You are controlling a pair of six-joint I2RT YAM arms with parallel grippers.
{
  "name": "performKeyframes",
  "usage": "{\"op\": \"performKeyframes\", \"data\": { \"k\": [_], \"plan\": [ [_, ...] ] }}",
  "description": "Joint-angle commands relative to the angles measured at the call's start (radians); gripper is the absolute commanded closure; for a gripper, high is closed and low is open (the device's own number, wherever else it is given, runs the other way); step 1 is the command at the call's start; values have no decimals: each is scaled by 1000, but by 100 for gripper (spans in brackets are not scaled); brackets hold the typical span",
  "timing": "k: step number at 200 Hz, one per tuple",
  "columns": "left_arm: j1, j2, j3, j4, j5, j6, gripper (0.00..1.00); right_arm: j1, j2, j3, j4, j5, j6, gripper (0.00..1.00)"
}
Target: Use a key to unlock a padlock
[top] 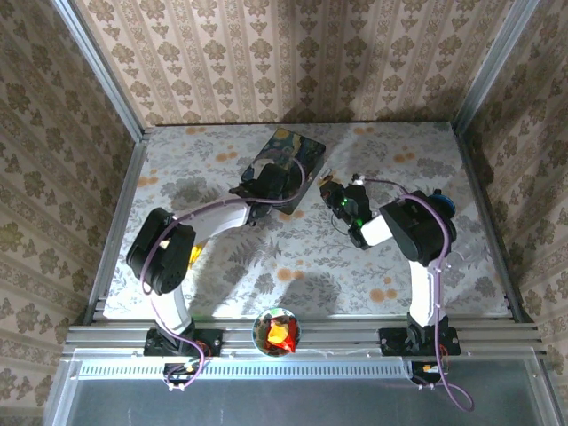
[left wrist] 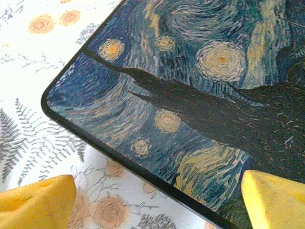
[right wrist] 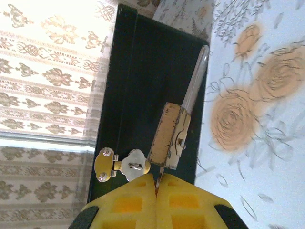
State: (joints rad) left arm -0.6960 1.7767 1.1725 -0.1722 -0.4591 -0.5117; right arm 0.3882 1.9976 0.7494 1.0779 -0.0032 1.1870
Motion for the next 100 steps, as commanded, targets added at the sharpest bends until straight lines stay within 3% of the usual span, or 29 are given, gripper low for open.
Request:
{"op": "performKeyframes", "data": {
  "k": [1, 29, 52, 100],
  "plan": [
    [26, -32, -63, -107, 18, 45, 10, -1, -127, -73, -97, 14, -91, 100],
    [41, -92, -97, -83, 19, 68, 9, 1, -279, -168, -321, -34, -155, 100],
    [64, -152, -126, -63, 37, 76, 5, 2, -401, -202, -610, -41, -238, 100],
    [121, -303, -154, -55, 119, 12, 0, -2, -567, -194, -1093, 31, -388, 100]
  ]
}}
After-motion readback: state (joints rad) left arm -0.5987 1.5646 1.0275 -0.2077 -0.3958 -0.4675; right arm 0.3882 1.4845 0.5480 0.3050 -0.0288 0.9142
